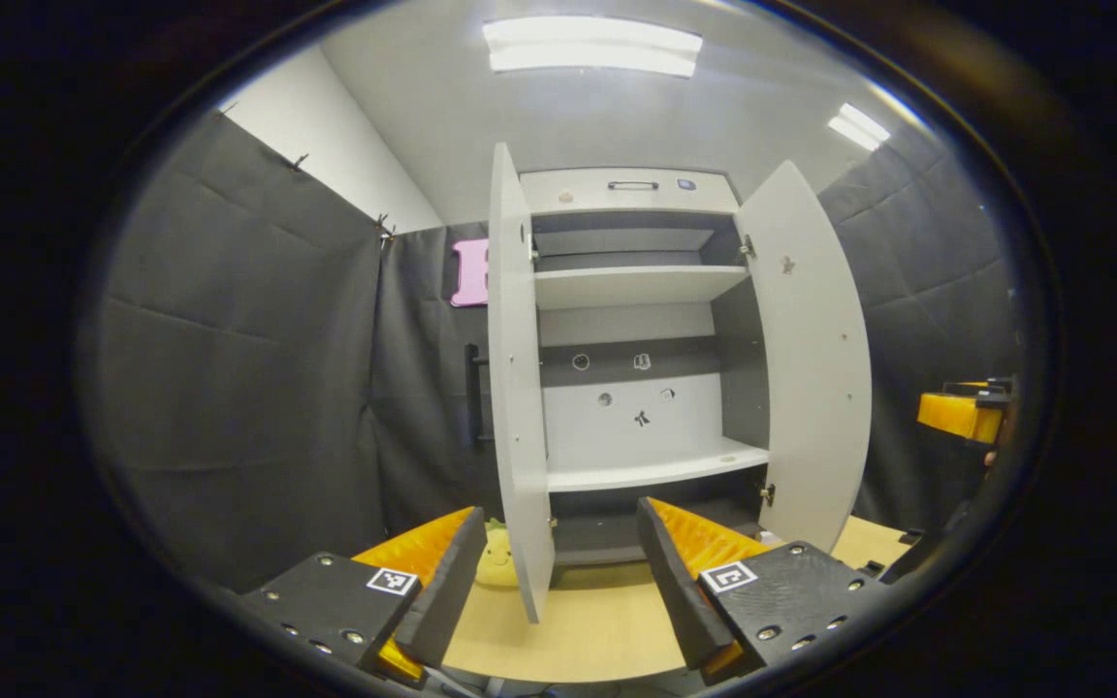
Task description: Open the right door of the double-door shoe cabinet with the right hand, and open the left door with the left hand.
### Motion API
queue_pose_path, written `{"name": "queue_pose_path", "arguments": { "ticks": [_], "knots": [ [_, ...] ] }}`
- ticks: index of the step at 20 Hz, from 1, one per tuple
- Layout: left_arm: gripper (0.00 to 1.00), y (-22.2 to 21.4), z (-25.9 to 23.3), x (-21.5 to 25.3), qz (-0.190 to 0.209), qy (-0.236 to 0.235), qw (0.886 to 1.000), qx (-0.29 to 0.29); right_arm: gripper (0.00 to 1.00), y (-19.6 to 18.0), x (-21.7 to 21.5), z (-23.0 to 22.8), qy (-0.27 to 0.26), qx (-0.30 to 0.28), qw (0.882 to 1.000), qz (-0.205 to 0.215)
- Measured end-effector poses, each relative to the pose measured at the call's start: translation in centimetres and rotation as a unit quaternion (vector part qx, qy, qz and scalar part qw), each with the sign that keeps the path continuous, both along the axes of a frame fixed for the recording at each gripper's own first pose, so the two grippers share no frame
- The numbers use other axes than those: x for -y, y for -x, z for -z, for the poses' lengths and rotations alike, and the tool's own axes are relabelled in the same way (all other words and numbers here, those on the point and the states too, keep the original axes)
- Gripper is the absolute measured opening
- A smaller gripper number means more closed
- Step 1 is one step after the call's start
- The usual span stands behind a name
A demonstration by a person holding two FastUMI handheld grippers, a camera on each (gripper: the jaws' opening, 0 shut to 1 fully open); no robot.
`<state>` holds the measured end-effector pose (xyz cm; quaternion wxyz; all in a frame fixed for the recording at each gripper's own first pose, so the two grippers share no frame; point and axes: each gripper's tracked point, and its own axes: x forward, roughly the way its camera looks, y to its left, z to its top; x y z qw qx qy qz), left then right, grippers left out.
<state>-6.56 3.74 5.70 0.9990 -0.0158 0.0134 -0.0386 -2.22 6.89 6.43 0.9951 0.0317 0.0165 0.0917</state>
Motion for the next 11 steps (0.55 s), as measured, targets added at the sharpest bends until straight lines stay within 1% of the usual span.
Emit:
{"name": "queue_pose_path", "arguments": {
  "ticks": [4,5,6,7,9,10,11],
  "knots": [
    [0.9,0.1,-0.5,-0.5,-0.011,-0.001,1.0,0.013,0.93,-0.1,0.0,0.1,0.001,-0.001,1.0,0.001],
    [0.9,0.1,-0.6,-0.5,-0.013,0.0,1.0,0.015,0.98,-0.1,0.0,0.0,0.002,0.0,1.0,0.002],
    [0.89,0.1,-0.5,-0.8,-0.016,0.001,1.0,0.016,0.98,-0.2,-0.1,0.0,0.002,0.001,1.0,0.002],
    [0.89,0.1,-0.7,-1.0,-0.021,0.001,1.0,0.019,0.93,-0.2,-0.2,-0.1,0.003,0.001,1.0,0.002],
    [0.89,0.1,-0.9,-1.4,-0.029,0.003,0.999,0.024,0.93,-0.2,-0.1,-0.2,0.006,0.005,1.0,0.005],
    [0.9,0.1,-0.9,-1.6,-0.032,0.002,0.999,0.025,0.98,-0.3,-0.1,-0.3,0.007,0.006,1.0,0.005],
    [0.9,0.1,-1.0,-1.6,-0.032,0.002,0.999,0.025,0.93,-0.2,-0.1,-0.2,0.007,0.007,1.0,0.005]
  ]
}}
